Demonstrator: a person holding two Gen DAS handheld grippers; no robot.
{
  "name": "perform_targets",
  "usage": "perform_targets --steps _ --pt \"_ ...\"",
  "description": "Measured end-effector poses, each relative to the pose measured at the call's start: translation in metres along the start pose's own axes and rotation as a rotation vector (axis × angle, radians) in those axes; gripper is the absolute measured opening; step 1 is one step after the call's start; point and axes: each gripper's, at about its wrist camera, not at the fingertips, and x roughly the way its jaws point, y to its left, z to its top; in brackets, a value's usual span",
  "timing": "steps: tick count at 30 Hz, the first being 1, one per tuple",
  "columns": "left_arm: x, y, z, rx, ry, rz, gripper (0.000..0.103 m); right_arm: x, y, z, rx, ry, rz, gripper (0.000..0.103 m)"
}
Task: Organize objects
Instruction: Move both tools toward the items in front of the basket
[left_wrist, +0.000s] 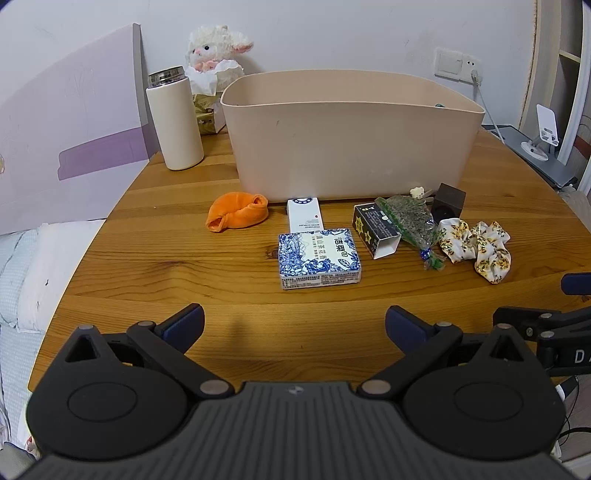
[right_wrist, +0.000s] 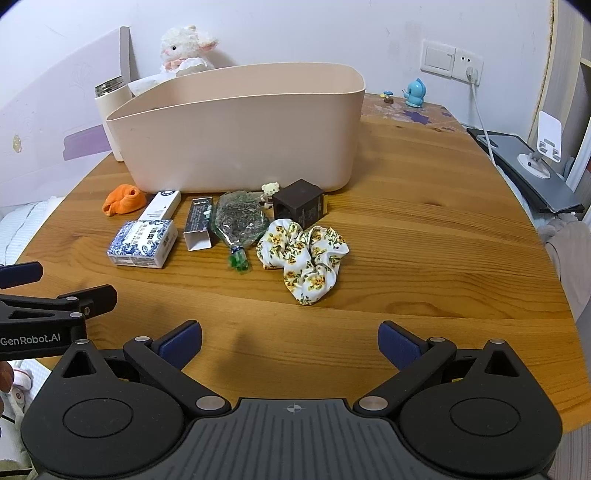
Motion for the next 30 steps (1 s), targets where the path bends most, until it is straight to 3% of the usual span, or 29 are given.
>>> perform_targets --steps 30 --pt "0.06 0.0 0.023 -0.039 0.085 0.005 0.103 0.055 -0.021 0.025 0.006 0.065 0.006 0.103"
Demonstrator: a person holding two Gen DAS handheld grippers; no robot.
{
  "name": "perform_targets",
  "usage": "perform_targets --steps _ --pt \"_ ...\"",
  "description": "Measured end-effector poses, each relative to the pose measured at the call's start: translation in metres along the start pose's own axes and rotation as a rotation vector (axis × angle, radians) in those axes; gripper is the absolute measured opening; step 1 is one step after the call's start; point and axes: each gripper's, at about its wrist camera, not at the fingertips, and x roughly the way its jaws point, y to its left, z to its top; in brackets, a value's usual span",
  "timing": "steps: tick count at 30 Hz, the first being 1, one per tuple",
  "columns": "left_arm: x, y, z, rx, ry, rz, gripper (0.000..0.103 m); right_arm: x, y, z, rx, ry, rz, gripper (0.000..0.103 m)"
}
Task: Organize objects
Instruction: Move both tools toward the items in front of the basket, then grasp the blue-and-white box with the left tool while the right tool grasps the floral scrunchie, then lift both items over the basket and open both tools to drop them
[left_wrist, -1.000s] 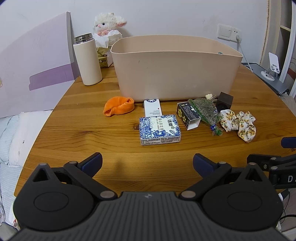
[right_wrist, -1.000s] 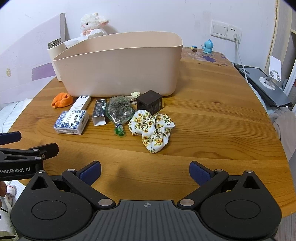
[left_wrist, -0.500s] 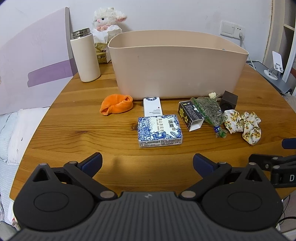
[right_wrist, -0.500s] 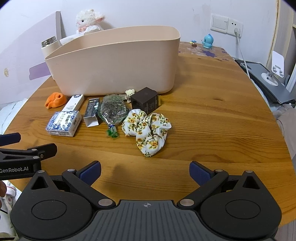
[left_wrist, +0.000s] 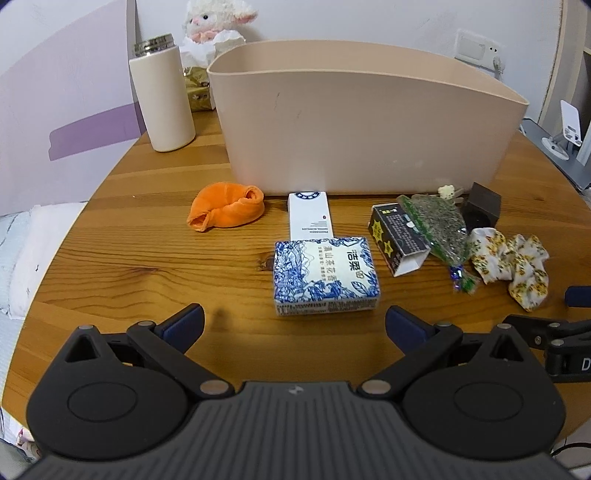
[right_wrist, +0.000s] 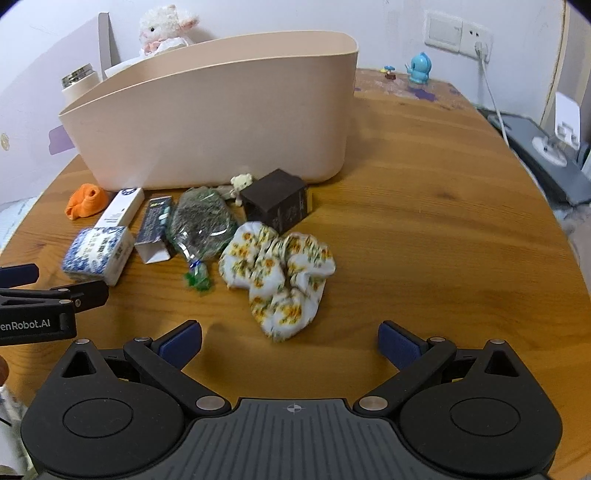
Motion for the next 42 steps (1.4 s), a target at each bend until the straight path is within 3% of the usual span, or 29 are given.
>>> perform_targets --steps 6,16,17,19,20,22,23,25,31,36,42 --pt "0.02 0.002 0.006 -0.018 0.036 -0.012 0.103 0.015 0.005 0.009 -0.06 -0.025 -0.044 0.103" --pt "0.035 0.005 0.019 -0.021 0.006 -0.023 0.103 0.033 0.003 0.027 -0.076 -0.069 -0.014 0.102" --pt "0.036 0.005 0.02 -0.019 0.006 -0.024 0.103 0.033 0.003 0.027 -0.077 -0.078 -0.012 0.098" --pt "0.036 0.006 0.021 -0.017 0.006 -0.028 0.103 0.028 0.002 0.026 -0.077 -0.101 -0.009 0.073" --pt "0.036 0.006 0.021 -0.014 0.004 -0.032 0.099 0.027 0.0 0.028 -0.077 -0.107 -0.014 0.067" --pt "0.032 0.005 0.022 -0.002 -0.014 -0.045 0.082 0.024 -0.001 0.028 -0.075 -0.112 -0.013 0.044" --pt "0.029 0.004 0.023 0.006 -0.019 -0.055 0.068 0.023 -0.002 0.027 -0.073 -0.112 -0.01 0.04" --pt "0.027 0.003 0.023 0.018 -0.014 -0.058 0.065 0.019 -0.002 0.025 -0.065 -0.111 0.0 0.024" --pt "0.015 0.019 0.019 -0.019 -0.016 -0.075 0.065 -0.005 -0.001 0.019 -0.046 -0.148 0.026 0.017" --pt "-0.014 0.03 0.024 -0.038 -0.103 -0.072 0.065 -0.037 -0.004 0.037 -0.043 -0.264 0.009 0.017" --pt "-0.051 0.038 0.058 -0.05 -0.245 -0.042 0.065 -0.066 0.0 0.074 -0.07 -0.42 0.0 0.017"
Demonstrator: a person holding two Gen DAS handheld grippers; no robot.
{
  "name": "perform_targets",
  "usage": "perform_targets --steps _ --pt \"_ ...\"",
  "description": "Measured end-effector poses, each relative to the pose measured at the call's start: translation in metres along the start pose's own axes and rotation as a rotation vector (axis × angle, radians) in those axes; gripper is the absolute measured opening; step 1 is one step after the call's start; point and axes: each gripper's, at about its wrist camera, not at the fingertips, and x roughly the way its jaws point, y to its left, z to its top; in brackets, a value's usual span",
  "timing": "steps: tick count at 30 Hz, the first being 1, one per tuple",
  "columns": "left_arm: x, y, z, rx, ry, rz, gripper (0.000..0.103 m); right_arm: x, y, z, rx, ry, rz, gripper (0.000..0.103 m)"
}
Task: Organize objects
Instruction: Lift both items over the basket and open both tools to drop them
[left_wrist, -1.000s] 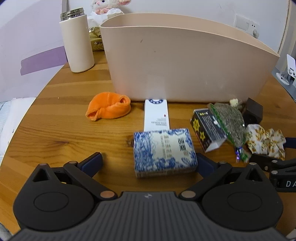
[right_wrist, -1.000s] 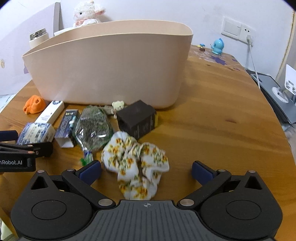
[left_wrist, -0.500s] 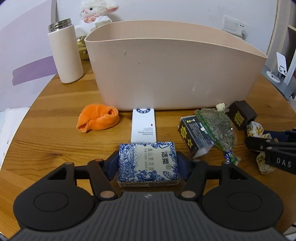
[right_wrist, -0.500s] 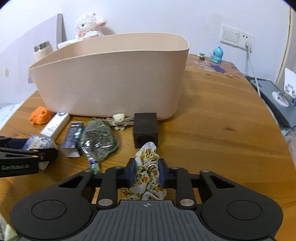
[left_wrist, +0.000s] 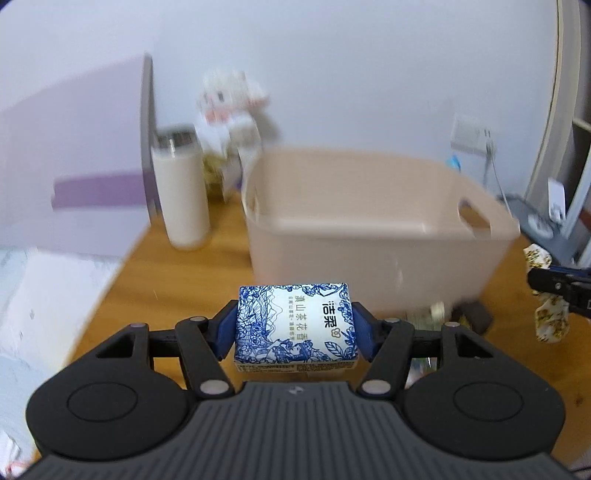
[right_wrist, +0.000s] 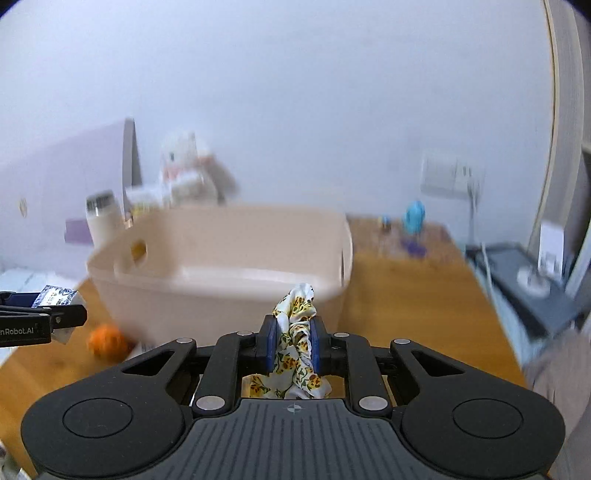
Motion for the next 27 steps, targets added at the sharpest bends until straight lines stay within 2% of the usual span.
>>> perform_targets --steps 3,6,11,14,17,20,24,26,27 --pt "-0.002 0.0 0.022 0.004 -0.063 0.015 0.065 0.004 0.003 0.019 -0.012 -0.052 0.0 0.017" --pt "0.0 -0.001 0.046 0.012 -0.112 0.032 0.065 0.018 0.006 0.039 0.001 -0.068 0.023 0.017" --pt "0.03 -0.008 0.077 0.023 -0.118 0.05 0.065 0.054 0.016 0.059 -0.026 -0.045 0.011 0.017" --pt "0.053 -0.019 0.088 0.051 -0.097 0.062 0.065 0.078 0.023 0.057 -0.04 -0.003 0.009 0.017" --pt "0.079 -0.029 0.093 0.067 -0.043 0.061 0.065 0.097 0.026 0.053 -0.041 0.043 0.008 0.017" --pt "0.104 -0.037 0.09 0.084 0.031 0.046 0.065 0.112 0.029 0.049 -0.05 0.084 0.007 0.017" --pt "0.124 -0.047 0.078 0.128 0.089 0.05 0.065 0.123 0.035 0.043 -0.067 0.124 0.001 0.018" --pt "0.126 -0.047 0.073 0.132 0.103 0.049 0.065 0.123 0.035 0.04 -0.067 0.134 -0.002 0.025" --pt "0.126 -0.047 0.072 0.13 0.11 0.049 0.065 0.122 0.035 0.04 -0.065 0.136 -0.002 0.037"
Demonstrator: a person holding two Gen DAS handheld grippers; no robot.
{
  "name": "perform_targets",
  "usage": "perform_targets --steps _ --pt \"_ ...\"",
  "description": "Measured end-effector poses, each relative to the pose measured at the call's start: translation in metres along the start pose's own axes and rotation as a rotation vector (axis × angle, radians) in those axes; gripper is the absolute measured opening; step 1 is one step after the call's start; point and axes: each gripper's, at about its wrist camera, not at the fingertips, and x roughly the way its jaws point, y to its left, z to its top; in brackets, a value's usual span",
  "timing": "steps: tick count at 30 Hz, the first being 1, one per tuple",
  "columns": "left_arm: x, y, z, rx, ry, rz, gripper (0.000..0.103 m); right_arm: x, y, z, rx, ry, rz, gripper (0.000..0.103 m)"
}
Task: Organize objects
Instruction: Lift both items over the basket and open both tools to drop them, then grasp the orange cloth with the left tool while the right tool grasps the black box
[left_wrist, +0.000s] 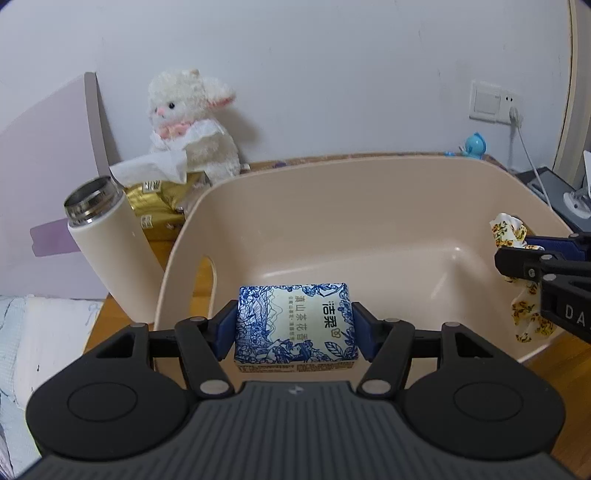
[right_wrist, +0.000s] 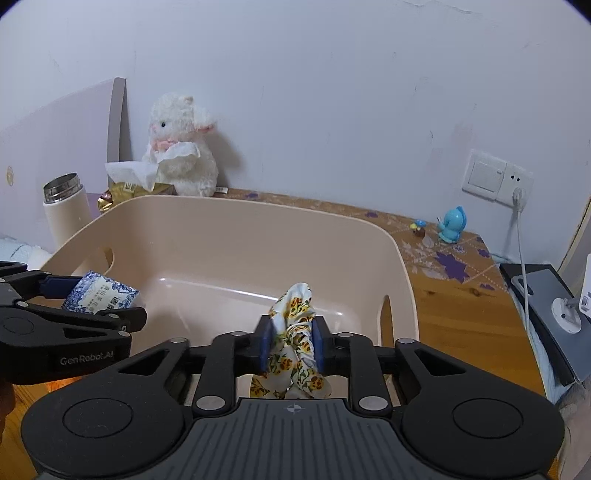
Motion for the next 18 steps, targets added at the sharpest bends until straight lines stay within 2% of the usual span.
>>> perform_targets --steps 2,4,6,8,9,12,13,18 --pt "-0.003 0.001 0.0 -0.007 -0.001 -0.006 0.066 -0.003 -0.001 0.0 0.01 -0.004 0.004 0.041" --pt "-0.011 0.002 0.0 -0.006 -0.017 -0.02 0.067 -0.011 -0.002 0.001 0.019 -0.012 0.007 0.059" --pt "-0.022 0.002 0.001 0.009 -0.039 -0.004 0.085 -0.022 -0.004 0.002 0.034 -0.031 0.022 0.072" --pt "-0.035 0.003 0.001 0.024 -0.067 0.014 0.093 -0.036 -0.007 0.003 0.045 -0.047 0.033 0.078" --pt "-0.042 0.004 0.001 0.03 -0.08 0.016 0.097 -0.042 -0.008 0.003 0.048 -0.052 0.031 0.081" --pt "-0.063 0.01 -0.002 0.03 -0.118 0.017 0.097 -0.063 -0.008 0.001 0.042 -0.077 0.021 0.099" --pt "-0.069 0.012 -0.002 0.028 -0.125 0.016 0.097 -0.07 -0.008 -0.002 0.037 -0.088 0.019 0.103" --pt "-0.092 0.025 -0.013 0.016 -0.133 -0.003 0.097 -0.092 -0.008 -0.015 0.021 -0.086 0.01 0.103"
